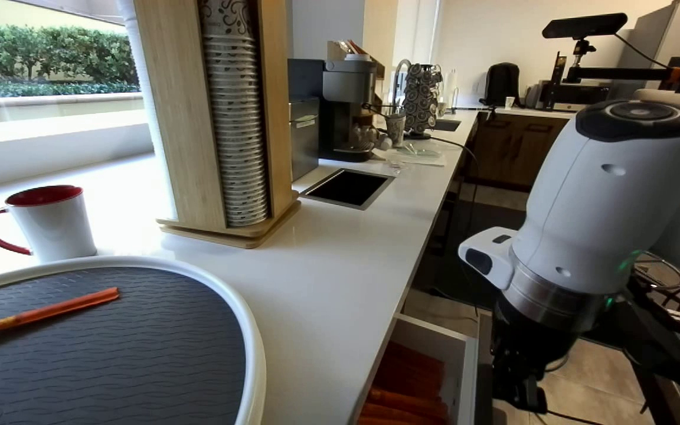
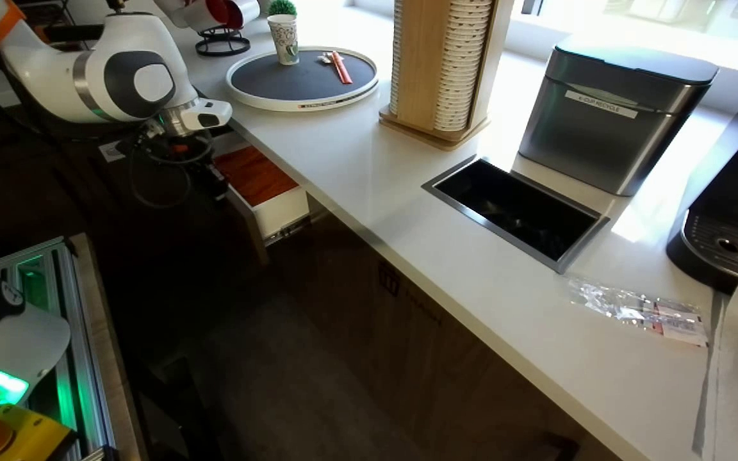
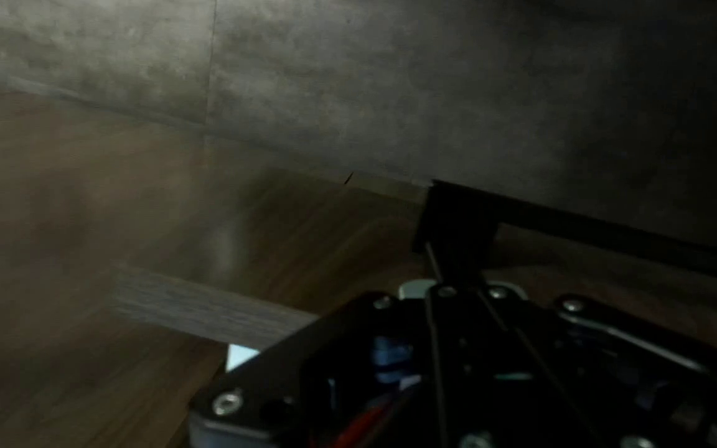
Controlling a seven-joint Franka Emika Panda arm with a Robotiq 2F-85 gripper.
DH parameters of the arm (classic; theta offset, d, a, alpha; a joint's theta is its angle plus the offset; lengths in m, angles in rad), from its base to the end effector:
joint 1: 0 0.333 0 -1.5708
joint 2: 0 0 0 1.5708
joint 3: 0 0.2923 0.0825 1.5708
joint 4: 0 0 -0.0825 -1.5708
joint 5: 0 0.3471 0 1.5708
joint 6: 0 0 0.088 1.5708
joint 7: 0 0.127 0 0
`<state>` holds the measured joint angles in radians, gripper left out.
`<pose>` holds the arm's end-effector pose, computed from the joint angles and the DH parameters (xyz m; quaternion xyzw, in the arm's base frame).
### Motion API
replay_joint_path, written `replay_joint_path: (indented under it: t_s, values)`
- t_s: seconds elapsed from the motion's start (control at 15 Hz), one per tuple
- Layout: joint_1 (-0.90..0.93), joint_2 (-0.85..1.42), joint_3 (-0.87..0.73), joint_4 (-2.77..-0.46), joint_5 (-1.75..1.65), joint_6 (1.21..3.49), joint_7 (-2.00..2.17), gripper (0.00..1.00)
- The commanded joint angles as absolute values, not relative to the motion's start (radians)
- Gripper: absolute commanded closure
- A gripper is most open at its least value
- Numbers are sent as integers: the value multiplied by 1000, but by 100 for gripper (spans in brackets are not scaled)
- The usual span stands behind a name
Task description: Close the open drawer
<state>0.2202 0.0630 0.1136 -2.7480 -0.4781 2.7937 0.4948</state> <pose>0.3463 0.1403 0.1883 0.9866 0.1443 0.0235 0.0720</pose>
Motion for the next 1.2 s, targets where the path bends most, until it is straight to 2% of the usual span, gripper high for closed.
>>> replay_joint_path:
  t_s: [0.0, 0.4, 1.13]
  values:
    - [209, 66, 100, -2748, -492, 2801, 492, 99]
    - [217, 66, 112, -2747, -487, 2801, 489, 99]
    - [230, 154, -47, -2623, -1098, 2980, 1037, 100]
